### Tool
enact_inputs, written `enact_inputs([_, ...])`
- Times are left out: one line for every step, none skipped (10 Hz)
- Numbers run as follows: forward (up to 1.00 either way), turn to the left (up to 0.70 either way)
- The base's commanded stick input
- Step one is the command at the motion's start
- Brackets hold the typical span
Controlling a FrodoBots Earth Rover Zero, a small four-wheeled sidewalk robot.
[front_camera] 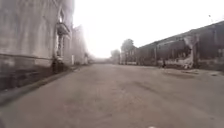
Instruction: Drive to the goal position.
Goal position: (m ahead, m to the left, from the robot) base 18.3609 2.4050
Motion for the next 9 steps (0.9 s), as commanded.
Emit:
enact_inputs([0.50,0.00])
enact_inputs([0.50,0.00])
enact_inputs([0.50,0.00])
enact_inputs([0.50,0.00])
enact_inputs([0.50,0.00])
enact_inputs([0.50,0.00])
enact_inputs([0.50,0.00])
enact_inputs([0.50,0.00])
enact_inputs([0.50,0.00])
